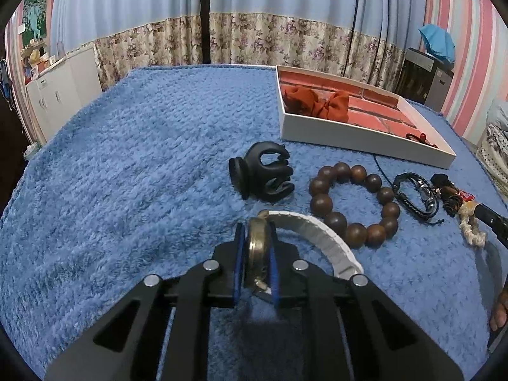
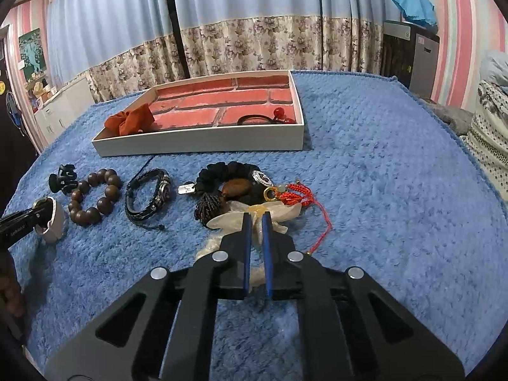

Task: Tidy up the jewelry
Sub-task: 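Grasp the white-band watch with the left tool while the right tool grasps the cream flower bracelet, then carry the watch with the left tool while the right tool carries the flower bracelet to the box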

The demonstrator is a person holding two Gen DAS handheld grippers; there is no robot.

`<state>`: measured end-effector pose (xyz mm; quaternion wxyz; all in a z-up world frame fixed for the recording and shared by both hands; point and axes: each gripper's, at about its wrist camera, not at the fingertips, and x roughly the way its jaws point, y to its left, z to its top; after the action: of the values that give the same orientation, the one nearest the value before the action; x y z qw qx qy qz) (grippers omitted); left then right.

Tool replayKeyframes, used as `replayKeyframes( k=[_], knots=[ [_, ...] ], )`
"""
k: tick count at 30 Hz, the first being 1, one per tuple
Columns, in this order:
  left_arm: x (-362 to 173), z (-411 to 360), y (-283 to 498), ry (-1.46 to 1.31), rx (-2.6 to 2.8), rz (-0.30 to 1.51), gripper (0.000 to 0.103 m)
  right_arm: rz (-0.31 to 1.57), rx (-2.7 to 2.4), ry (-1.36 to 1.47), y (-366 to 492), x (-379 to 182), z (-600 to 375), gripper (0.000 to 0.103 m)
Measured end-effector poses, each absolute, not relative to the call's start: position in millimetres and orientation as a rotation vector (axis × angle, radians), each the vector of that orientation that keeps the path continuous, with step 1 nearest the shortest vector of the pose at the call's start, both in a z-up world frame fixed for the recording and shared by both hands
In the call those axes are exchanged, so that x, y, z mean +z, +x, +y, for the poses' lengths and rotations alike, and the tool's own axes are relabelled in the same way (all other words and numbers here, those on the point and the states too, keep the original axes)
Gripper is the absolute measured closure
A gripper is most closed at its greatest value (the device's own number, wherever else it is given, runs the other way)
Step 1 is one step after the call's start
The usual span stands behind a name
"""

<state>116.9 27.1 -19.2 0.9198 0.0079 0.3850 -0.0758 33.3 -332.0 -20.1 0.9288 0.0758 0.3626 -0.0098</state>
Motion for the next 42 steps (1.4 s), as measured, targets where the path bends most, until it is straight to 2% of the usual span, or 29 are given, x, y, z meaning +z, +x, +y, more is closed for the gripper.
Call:
replayKeyframes(
  k=[15, 27, 42],
  knots=[
    [12, 26, 93, 0.01, -0.176, 0.716, 0.09, 0.64, 0.033, 0.18, 2, 18, -338, 0.096],
    [62, 6, 112, 0.028, -0.195, 0.594, 0.09, 0.525, 0.035, 0.173, 18, 61, -353, 0.096],
    [98, 0, 147, 0.021, -0.198, 0.515, 0.09, 0.44, 0.019, 0.153, 45, 97, -366, 0.096]
  ],
)
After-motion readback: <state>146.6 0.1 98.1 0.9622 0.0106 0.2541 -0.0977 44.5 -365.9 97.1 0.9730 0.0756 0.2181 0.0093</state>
